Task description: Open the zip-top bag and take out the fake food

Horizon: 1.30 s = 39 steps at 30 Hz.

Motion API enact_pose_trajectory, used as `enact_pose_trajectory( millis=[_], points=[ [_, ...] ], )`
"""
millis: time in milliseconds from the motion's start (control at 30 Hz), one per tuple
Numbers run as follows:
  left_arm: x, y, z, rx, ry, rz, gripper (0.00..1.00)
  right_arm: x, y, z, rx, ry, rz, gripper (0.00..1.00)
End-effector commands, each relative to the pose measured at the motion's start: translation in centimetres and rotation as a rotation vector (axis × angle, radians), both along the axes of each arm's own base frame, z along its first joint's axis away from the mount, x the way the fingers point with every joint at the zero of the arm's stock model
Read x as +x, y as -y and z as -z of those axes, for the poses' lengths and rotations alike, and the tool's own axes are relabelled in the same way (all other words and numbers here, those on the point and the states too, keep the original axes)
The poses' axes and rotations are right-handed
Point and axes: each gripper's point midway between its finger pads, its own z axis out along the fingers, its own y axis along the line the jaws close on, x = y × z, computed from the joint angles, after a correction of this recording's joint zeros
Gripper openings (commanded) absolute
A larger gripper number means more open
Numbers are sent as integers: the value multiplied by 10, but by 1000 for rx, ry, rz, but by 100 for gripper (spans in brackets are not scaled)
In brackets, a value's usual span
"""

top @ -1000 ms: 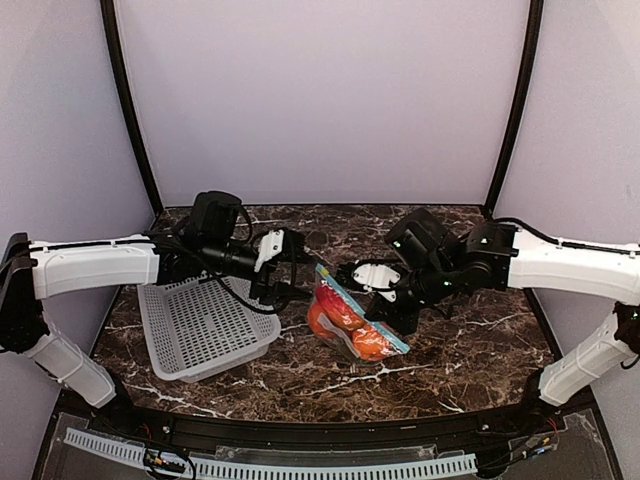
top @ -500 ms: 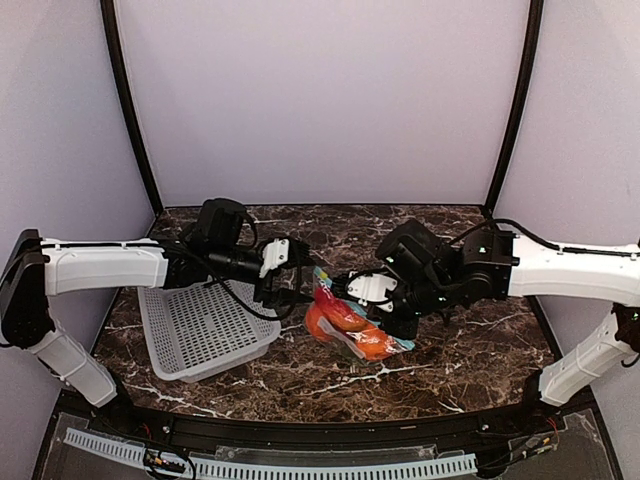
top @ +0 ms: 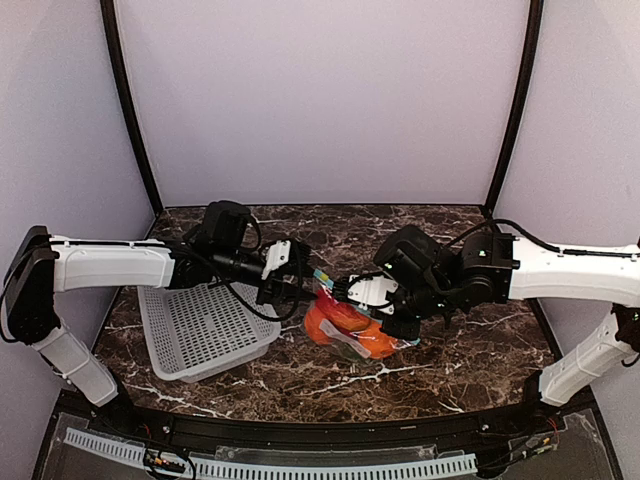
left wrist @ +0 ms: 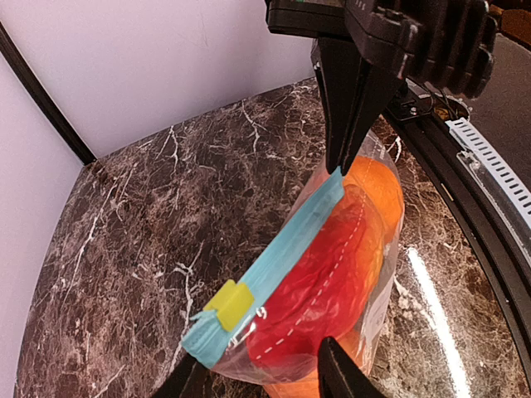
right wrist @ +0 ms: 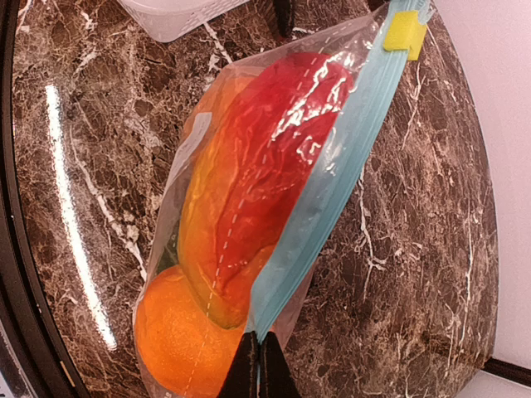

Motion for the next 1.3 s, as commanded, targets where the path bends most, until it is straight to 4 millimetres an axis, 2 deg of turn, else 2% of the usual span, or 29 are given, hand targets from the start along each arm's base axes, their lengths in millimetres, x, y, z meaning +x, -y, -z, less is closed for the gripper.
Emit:
enact_pose_trajectory(
  millis=[0,133,500,533,567,667,767,967,1267],
  points=[
    [-6,2,-7,-35,-38,30,42,1,0,-7,9,32,3,0],
    [-7,6,-13,-62,-66,46,37,2,0,-8,12,38,5,0],
    [-5,10,-17,-81,-102,40,12,2,1,-12,49,50,21,0],
    [-5,10,-17,-81,-102,38,10,1,0,-15,72,43,24,3],
    [-4,9,-19,-81,-99,34,5,0,-1,-19,99,34,25,14],
    [-4,7,-24,-85,-85,19,1,-1,-5,-32,192,5,29,39],
    [-4,6,-32,-95,-82,10,1,0,-10,-50,306,-28,37,54],
    [-14,8,-50,-117,-61,27,1,2,-26,-88,522,-66,1,59],
    [-38,18,-67,-125,-32,82,1,7,-61,-110,663,-32,-106,55]
  ],
)
